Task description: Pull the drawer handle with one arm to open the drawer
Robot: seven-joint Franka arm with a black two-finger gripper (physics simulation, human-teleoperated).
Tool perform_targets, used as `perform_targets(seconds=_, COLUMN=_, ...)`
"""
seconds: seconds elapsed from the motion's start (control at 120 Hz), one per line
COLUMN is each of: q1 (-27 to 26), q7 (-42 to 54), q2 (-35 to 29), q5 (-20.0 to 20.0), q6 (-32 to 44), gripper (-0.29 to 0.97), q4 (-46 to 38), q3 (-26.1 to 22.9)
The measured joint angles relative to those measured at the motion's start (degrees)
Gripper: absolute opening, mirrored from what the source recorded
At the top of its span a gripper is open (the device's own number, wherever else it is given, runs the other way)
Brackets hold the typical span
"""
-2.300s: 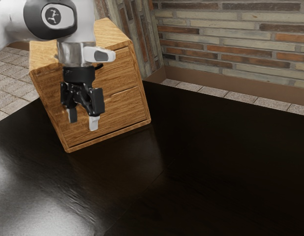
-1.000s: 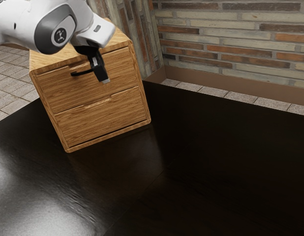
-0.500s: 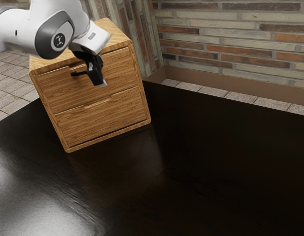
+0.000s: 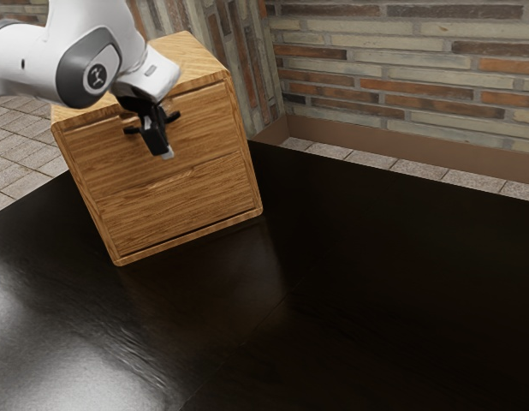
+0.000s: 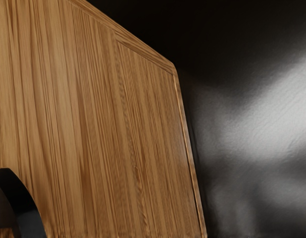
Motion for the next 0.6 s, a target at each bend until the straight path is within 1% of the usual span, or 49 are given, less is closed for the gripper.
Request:
perform_targets(seconds=0.083, q1=-0.1, q7=-0.5, q2=0.0, q5=0.0, q6=-0.1, gripper=0.67, q4=-0.1, q3=0.4)
perform_targets(seconds=0.333, q1=-0.1, q7=-1.6, q2=0.6, q5=-0.1, q6=-1.6, gripper=0.68, q4=-0.1, q3=0.5)
perform_targets(seconds=0.508, q1=-0.1, q7=-2.2, q2=1.2, q5=-0.1, q6=-3.3, gripper=0.65, q4=-0.4, q3=0.4)
perform_targets(seconds=0.6, q1=-0.1, q7=-2.5, q2=2.0, q5=-0.1, q6=-4.0, gripper=0.67, q4=-1.2, q3=0.3)
